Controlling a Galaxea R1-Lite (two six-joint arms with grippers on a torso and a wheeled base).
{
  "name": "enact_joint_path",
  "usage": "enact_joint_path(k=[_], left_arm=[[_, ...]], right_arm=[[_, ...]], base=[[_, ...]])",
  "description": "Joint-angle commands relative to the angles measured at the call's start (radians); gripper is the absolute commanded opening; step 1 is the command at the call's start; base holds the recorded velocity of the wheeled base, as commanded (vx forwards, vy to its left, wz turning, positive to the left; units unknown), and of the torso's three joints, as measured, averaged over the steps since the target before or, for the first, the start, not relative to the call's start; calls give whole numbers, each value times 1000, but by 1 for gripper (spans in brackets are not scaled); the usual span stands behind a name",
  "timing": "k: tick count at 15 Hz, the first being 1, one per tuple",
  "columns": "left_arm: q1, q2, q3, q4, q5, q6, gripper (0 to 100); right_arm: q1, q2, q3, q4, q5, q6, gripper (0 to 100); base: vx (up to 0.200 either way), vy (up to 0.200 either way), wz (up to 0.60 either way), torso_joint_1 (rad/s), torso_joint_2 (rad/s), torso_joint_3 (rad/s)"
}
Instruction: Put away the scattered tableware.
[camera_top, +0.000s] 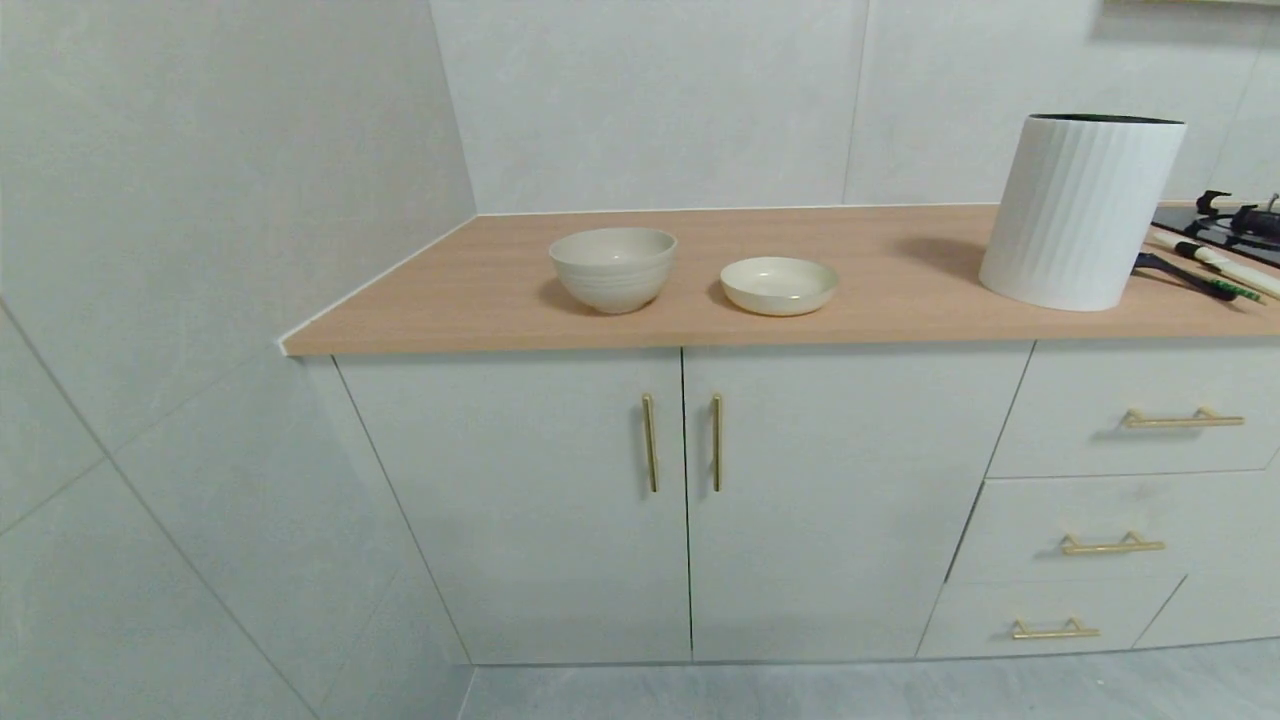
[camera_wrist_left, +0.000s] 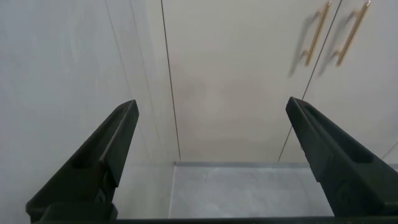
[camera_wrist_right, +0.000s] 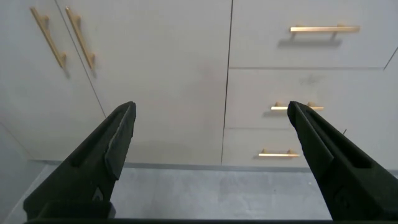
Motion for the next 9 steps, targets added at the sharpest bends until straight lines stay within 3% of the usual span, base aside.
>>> enact_joint_path(k=[1, 6, 9], left_arm=[[0, 2, 1, -1, 0, 0, 100], [0, 0, -1, -1, 0, 0, 100], [0, 2, 1, -1, 0, 0, 100]], right_arm=[[0, 2, 0, 0, 1, 0, 100], [0, 2, 0, 0, 1, 0, 100], [0, 2, 0, 0, 1, 0, 100]], base=[[0, 0, 0, -134, 471, 325], [0, 0, 0, -97, 423, 323], [0, 0, 0, -25, 118, 87]])
